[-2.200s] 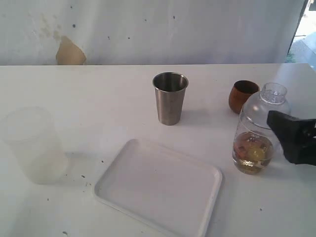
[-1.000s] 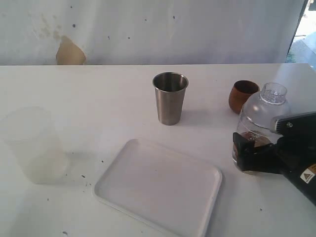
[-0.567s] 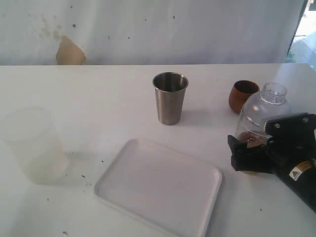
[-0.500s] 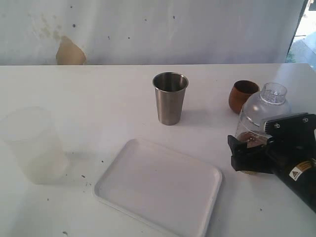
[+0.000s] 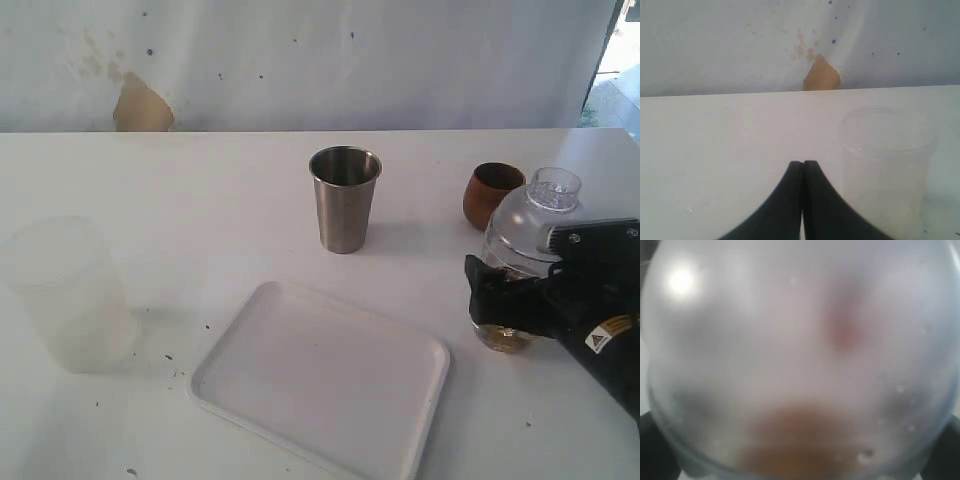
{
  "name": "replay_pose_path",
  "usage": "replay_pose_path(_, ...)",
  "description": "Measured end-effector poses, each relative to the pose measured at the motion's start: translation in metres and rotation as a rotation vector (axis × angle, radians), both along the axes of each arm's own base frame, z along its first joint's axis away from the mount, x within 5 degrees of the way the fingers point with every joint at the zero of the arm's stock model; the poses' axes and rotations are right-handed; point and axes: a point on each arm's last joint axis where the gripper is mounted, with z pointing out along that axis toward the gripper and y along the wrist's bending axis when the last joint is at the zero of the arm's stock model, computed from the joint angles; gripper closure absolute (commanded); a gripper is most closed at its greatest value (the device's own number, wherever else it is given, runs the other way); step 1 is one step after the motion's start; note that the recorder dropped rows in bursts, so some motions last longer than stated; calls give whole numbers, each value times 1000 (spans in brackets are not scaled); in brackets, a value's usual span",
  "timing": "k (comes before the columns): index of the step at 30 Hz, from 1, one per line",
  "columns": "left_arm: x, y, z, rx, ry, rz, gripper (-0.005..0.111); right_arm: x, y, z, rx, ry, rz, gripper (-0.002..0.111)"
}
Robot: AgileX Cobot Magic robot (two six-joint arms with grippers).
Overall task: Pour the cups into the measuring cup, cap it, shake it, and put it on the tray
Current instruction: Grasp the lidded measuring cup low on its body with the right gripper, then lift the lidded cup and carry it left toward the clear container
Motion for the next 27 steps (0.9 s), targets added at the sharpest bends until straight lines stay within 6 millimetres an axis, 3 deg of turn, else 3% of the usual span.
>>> replay_pose_path(4,0,0,0,0,0,0,107,2,0,1,-2,-8,-1,23)
replay_pose_path(10,0,0,0,0,0,0,107,4,0,2,-1,-9,-2,78)
replay_pose_path(14,0,0,0,0,0,0,107,4,-2,2,10,-7,-41,102)
replay_pose_path(16,0,0,0,0,0,0,107,4,-3,2,24,-6,-61,108)
replay_pose_path(21,0,0,0,0,0,0,107,4,-1,3,18,-6,-29,108)
replay_pose_path(27,0,0,0,0,0,0,107,12,20,26,30,64,188,108)
